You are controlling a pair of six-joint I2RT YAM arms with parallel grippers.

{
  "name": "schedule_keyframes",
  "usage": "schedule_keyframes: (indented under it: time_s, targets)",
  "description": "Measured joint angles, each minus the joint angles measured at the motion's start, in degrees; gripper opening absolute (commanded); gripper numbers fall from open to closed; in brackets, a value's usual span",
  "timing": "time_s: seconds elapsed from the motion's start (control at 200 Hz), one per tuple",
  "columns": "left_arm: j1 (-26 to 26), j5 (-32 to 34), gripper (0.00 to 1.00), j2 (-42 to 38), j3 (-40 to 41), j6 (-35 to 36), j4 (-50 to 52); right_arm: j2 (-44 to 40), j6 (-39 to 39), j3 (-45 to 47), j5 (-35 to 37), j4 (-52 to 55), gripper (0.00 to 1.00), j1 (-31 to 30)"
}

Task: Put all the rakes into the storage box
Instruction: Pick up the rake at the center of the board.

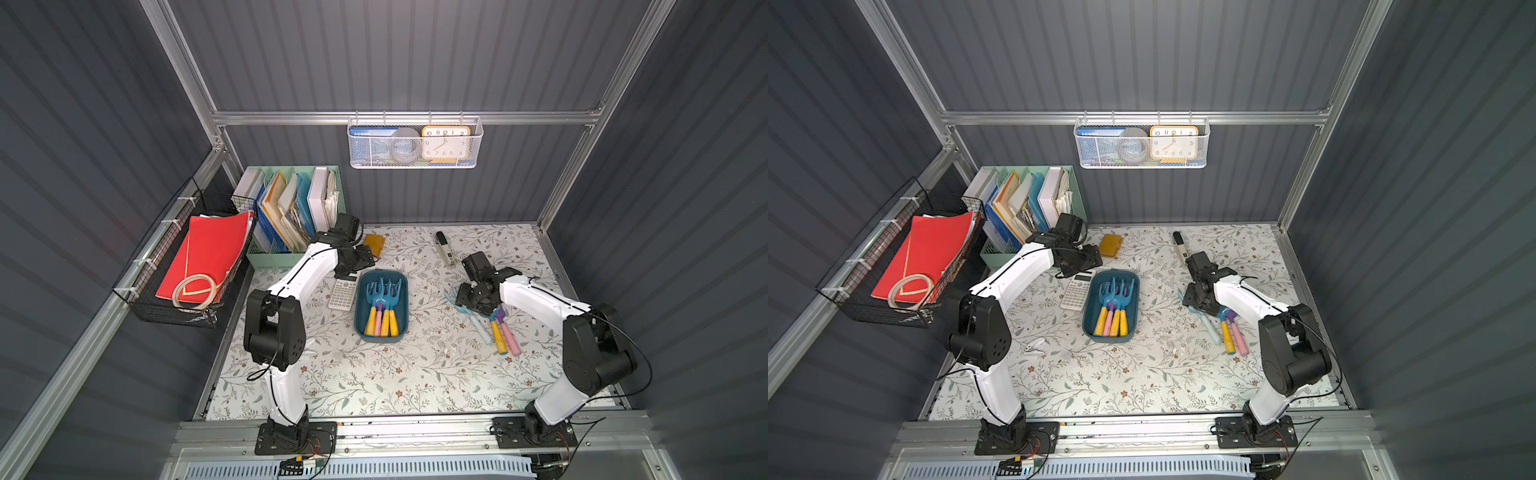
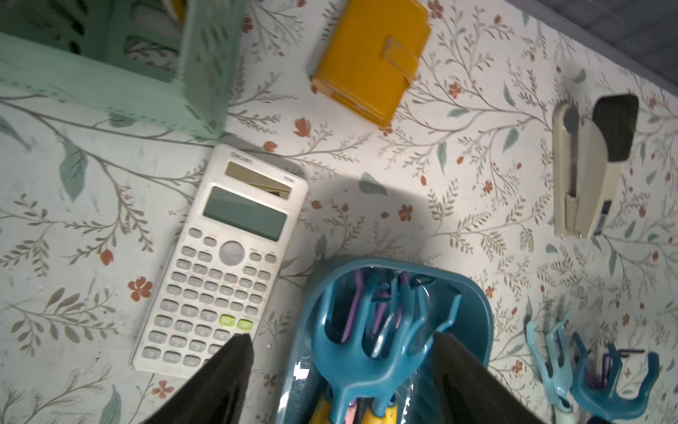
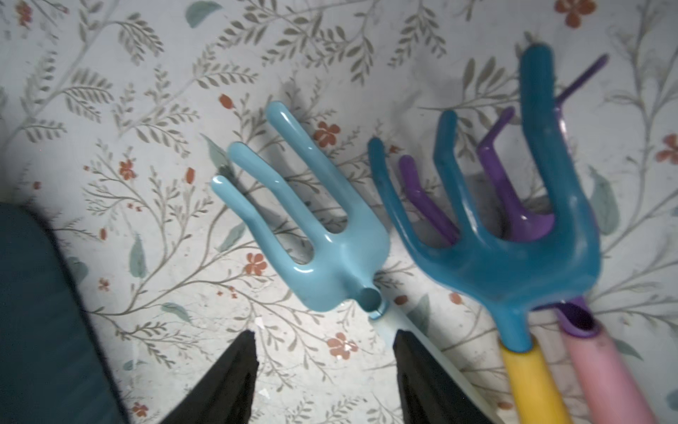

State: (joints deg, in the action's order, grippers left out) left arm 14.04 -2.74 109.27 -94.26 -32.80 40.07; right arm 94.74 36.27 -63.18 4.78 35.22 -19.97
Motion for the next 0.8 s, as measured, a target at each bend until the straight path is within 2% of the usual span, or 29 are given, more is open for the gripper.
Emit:
schedule_keyframes:
  time_s: [0.145,0.48,0.68,0.795]
  targets:
    - [-2.7,-0.3,0.81,0.0,1.1,-2.2,-1.6,0.7,-1.6,1.4,-0.5,3.1,0.63,1.3]
    - [-2.4,-1.8,0.81,0.0,1.2,-3.5,-3.0,2.3,-3.3,5.7,-3.7,6.1,0.6,0.9]
    - [-2.4,-2.0,0.81,0.0,1.2,-4.0,-3.1,2.5,-1.5,7.3,-3.9,6.3,0.56,-6.7]
    - [-2.4,-2.4,0.81,0.0,1.4,-4.3,-3.3,3.3,0.1,6.6,-4.0,6.1,0.45,-9.5]
